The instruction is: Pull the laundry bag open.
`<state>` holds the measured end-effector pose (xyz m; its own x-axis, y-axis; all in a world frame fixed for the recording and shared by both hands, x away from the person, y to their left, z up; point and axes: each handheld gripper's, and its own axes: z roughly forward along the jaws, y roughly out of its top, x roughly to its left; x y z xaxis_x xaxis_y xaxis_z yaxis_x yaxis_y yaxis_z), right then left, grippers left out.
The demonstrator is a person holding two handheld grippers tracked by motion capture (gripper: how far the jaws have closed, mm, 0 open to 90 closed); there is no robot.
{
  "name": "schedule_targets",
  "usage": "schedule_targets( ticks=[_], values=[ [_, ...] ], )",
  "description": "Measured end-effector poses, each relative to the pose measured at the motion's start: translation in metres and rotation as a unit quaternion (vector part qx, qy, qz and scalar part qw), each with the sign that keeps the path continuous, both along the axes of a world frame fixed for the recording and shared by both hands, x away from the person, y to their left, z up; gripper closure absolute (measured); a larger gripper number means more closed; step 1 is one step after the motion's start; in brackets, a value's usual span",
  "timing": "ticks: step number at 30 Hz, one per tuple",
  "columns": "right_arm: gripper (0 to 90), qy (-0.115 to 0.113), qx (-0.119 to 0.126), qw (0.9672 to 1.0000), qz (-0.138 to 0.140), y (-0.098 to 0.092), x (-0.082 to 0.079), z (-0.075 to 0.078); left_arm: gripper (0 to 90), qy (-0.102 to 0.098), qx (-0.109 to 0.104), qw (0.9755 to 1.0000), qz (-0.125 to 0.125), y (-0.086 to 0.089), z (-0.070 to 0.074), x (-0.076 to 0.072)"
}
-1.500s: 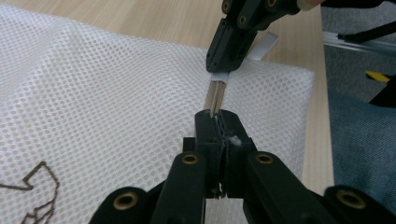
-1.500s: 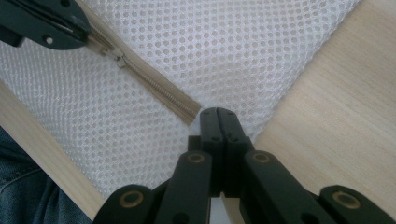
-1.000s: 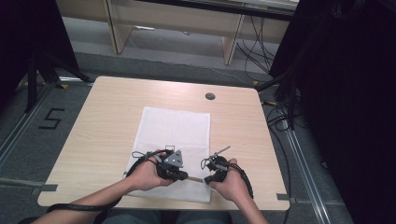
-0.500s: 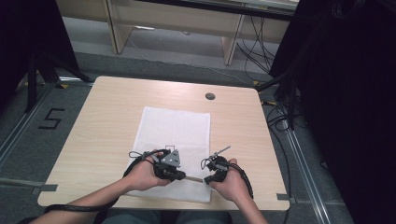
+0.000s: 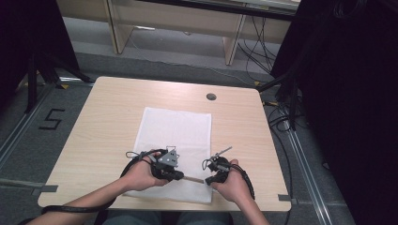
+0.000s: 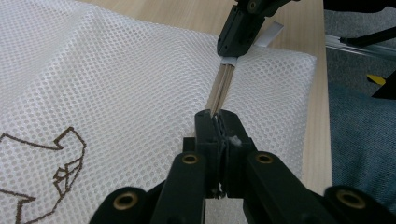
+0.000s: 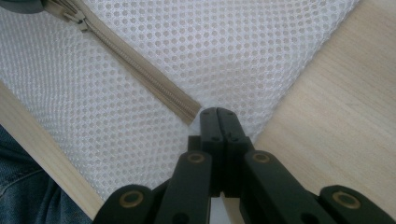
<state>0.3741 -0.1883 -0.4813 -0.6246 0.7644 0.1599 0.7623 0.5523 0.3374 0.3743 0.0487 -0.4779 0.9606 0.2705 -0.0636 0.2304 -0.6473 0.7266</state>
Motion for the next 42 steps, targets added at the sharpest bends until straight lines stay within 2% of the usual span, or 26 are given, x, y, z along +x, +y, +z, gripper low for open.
schedule_targets(
  ticks=[2, 3, 4, 11, 13, 15, 23, 25, 31, 33, 34, 42],
  values=[
    [90.0, 0.001, 0.000, 1.0000, -0.001, 0.000, 0.000, 0.000, 87.5, 0.004, -0.001, 1.0000, 0.006, 0.002, 0.000, -0.001],
    [90.0, 0.000, 0.000, 1.0000, 0.000, 0.000, 0.000, 0.000, 87.5, -0.001, -0.002, 1.0000, 0.001, 0.003, 0.001, 0.000],
    [90.0, 0.000, 0.000, 1.0000, 0.000, 0.000, 0.000, 0.000, 87.5, 0.006, -0.006, 0.9999, 0.008, 0.003, 0.000, -0.001],
    [90.0, 0.003, -0.001, 1.0000, -0.006, 0.000, 0.000, 0.000, 87.5, 0.007, -0.004, 0.9999, 0.007, 0.003, 0.000, -0.001],
    [90.0, 0.000, 0.000, 1.0000, -0.001, 0.000, 0.000, 0.000, 87.5, 0.000, -0.002, 1.0000, 0.000, 0.004, 0.001, 0.000],
    [90.0, 0.000, 0.001, 1.0000, -0.001, 0.000, 0.000, 0.000, 87.5, 0.008, -0.004, 0.9999, 0.007, 0.005, 0.000, -0.001],
    [90.0, 0.002, -0.001, 1.0000, -0.004, 0.000, 0.000, 0.000, 87.4, 0.007, -0.003, 0.9999, 0.012, 0.010, 0.001, 0.000],
    [90.0, 0.000, 0.001, 1.0000, -0.001, 0.000, 0.000, 0.000, 87.5, 0.001, -0.002, 1.0000, 0.006, 0.011, 0.001, 0.001],
    [90.0, -0.001, 0.000, 1.0000, 0.000, 0.000, 0.000, 0.000, 87.5, 0.008, -0.005, 0.9999, 0.013, 0.013, 0.001, 0.000],
    [90.0, 0.000, 0.001, 1.0000, -0.001, 0.000, 0.000, 0.000, 87.5, 0.001, 0.000, 1.0000, 0.008, 0.015, 0.002, 0.001],
    [90.0, 0.003, -0.001, 1.0000, -0.004, 0.000, 0.000, 0.000, 87.5, 0.008, -0.004, 0.9999, 0.014, 0.015, 0.001, 0.000],
    [90.0, 0.000, 0.000, 1.0000, 0.000, 0.000, 0.000, 0.000, 87.5, 0.007, -0.004, 0.9999, 0.014, 0.016, 0.001, 0.000]
  ],
)
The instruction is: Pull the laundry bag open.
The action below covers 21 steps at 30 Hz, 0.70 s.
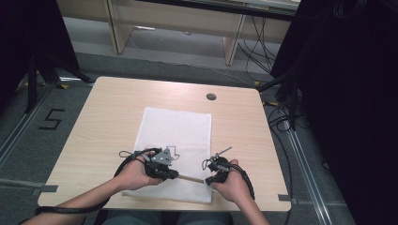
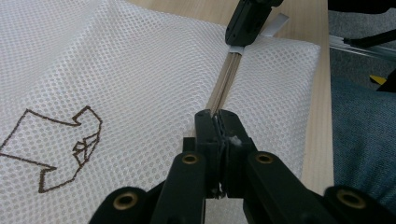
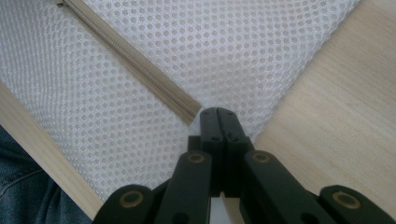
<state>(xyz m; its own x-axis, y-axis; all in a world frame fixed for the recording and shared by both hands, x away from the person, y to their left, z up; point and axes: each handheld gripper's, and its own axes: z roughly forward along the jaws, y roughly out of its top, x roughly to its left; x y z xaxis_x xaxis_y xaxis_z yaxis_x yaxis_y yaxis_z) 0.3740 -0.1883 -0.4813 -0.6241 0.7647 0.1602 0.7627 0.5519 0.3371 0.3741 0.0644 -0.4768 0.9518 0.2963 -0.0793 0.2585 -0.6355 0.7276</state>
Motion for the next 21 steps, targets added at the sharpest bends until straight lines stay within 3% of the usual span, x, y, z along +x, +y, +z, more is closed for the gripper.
schedule_targets(
  ticks=[21],
  values=[
    [90.0, -0.001, 0.000, 1.0000, 0.002, -0.0003, 0.0006, -0.0004, 87.5, 0.000, 0.004, 1.0000, 0.003, 0.0071, 0.0025, 0.0015]
  ],
)
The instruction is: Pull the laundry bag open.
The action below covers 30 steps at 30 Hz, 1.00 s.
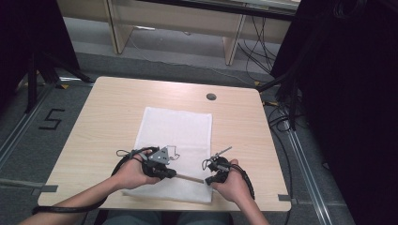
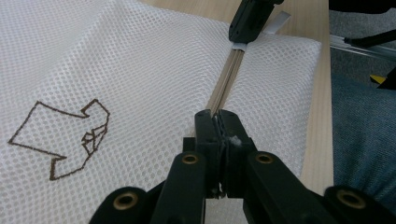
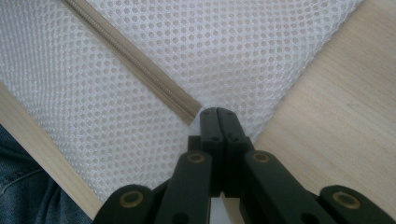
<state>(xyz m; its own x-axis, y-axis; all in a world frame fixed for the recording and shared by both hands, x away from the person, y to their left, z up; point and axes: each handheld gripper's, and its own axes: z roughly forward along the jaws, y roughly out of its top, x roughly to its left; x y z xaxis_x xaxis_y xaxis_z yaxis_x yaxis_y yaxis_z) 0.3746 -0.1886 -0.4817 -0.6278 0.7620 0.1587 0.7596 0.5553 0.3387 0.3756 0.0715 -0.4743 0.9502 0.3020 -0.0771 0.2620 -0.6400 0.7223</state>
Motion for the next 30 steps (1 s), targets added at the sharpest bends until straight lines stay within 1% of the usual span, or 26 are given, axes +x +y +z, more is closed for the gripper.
schedule_targets(
  ticks=[1, 3, 5, 6, 7, 10, 11, 17, 18, 20, 22, 24, 25, 28, 30],
  values=[
    [90.0, -0.001, 0.000, 1.0000, 0.001, 0.000, 0.000, 0.000, 87.4, 0.001, -0.003, 1.0000, 0.001, -0.001, 0.000, 0.000],
    [90.0, 0.000, 0.000, 1.0000, 0.000, 0.000, 0.000, 0.000, 87.5, -0.002, -0.002, 1.0000, -0.004, 0.000, -0.001, 0.000],
    [90.0, -0.001, 0.000, 1.0000, 0.002, 0.000, 0.000, 0.000, 87.5, -0.001, 0.002, 1.0000, -0.002, 0.001, 0.000, 0.000],
    [90.0, -0.002, 0.000, 1.0000, 0.002, 0.000, 0.000, 0.000, 87.5, -0.007, 0.004, 0.9999, -0.007, 0.001, 0.000, 0.000],
    [90.0, -0.002, 0.000, 1.0000, 0.002, 0.000, 0.000, 0.000, 87.5, 0.001, -0.002, 1.0000, 0.000, 0.002, 0.000, -0.001],
    [90.0, -0.001, 0.000, 1.0000, 0.001, 0.000, 0.000, 0.000, 87.5, -0.002, 0.002, 1.0000, -0.001, 0.003, -0.001, -0.001],
    [90.0, -0.001, 0.000, 1.0000, 0.001, 0.000, 0.000, 0.000, 87.5, 0.001, -0.004, 1.0000, 0.000, 0.003, -0.001, -0.001],
    [90.0, 0.001, 0.000, 1.0000, 0.000, 0.000, -0.001, 0.000, 87.5, 0.000, 0.002, 1.0000, 0.003, 0.009, -0.001, -0.001],
    [90.0, 0.001, 0.000, 1.0000, 0.000, 0.000, -0.001, 0.000, 87.5, 0.002, -0.002, 1.0000, 0.006, 0.009, -0.001, -0.002],
    [90.0, 0.001, 0.000, 1.0000, 0.000, 0.000, -0.001, 0.000, 87.5, -0.004, 0.001, 1.0000, -0.001, 0.010, -0.001, -0.001],
    [90.0, 0.001, 0.000, 1.0000, -0.001, 0.000, 0.000, 0.000, 87.5, -0.005, 0.002, 1.0000, -0.001, 0.010, -0.001, -0.001],
    [90.0, 0.000, 0.000, 1.0000, 0.000, 0.000, -0.001, 0.000, 87.5, -0.004, 0.001, 1.0000, -0.002, 0.011, 0.000, -0.001],
    [90.0, 0.001, 0.002, 1.0000, -0.002, 0.000, -0.001, 0.000, 87.5, 0.002, -0.002, 1.0000, 0.006, 0.010, -0.001, -0.002],
    [90.0, 0.001, 0.002, 1.0000, -0.002, 0.000, -0.001, 0.000, 87.5, 0.000, -0.001, 1.0000, 0.006, 0.013, 0.000, -0.001],
    [90.0, 0.001, 0.002, 1.0000, -0.001, 0.000, 0.000, 0.000, 87.5, 0.003, -0.004, 1.0000, 0.007, 0.013, -0.001, -0.002]
  ],
)
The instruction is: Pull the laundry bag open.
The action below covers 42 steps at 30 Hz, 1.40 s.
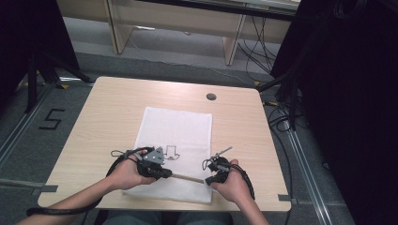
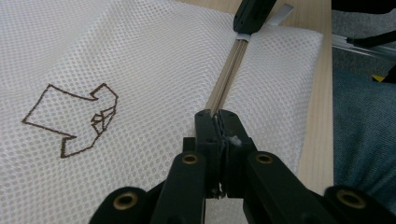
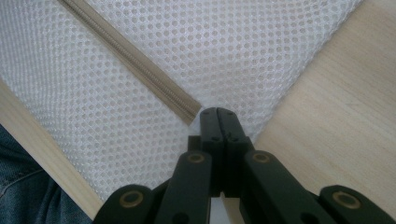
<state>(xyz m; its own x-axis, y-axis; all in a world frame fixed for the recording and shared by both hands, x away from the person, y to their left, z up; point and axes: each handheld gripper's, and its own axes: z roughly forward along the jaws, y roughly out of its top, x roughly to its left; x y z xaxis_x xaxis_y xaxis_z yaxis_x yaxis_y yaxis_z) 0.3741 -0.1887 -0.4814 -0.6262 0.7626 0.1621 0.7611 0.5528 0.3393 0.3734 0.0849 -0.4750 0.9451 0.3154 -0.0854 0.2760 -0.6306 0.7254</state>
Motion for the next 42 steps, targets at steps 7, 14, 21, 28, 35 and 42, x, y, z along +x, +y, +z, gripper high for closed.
schedule_targets(
  ticks=[7, 14, 21, 28, 35, 42],
  values=[
    [90.0, 0.000, 0.000, 1.0000, 0.000, 0.000, 0.000, 0.000, 87.5, 0.000, 0.001, 1.0000, 0.001, 0.003, 0.000, 0.000],
    [90.0, 0.000, 0.000, 1.0000, 0.000, 0.000, 0.000, 0.000, 87.5, -0.001, 0.002, 1.0000, 0.004, 0.005, 0.000, 0.000],
    [90.0, 0.000, -0.001, 1.0000, 0.001, 0.000, 0.000, 0.000, 87.5, -0.001, 0.001, 1.0000, 0.005, 0.008, 0.000, 0.000],
    [90.0, 0.000, -0.001, 1.0000, 0.001, 0.000, 0.000, 0.000, 87.5, 0.001, 0.000, 1.0000, 0.003, 0.009, 0.000, 0.000],
    [90.0, 0.000, -0.001, 1.0000, 0.001, 0.000, 0.000, 0.000, 87.5, -0.001, 0.003, 1.0000, 0.005, 0.013, 0.000, 0.001],
    [90.0, -0.002, -0.001, 1.0000, 0.003, 0.000, 0.000, 0.000, 87.4, 0.003, -0.001, 0.9999, 0.013, 0.019, -0.001, 0.000]
  ],
)
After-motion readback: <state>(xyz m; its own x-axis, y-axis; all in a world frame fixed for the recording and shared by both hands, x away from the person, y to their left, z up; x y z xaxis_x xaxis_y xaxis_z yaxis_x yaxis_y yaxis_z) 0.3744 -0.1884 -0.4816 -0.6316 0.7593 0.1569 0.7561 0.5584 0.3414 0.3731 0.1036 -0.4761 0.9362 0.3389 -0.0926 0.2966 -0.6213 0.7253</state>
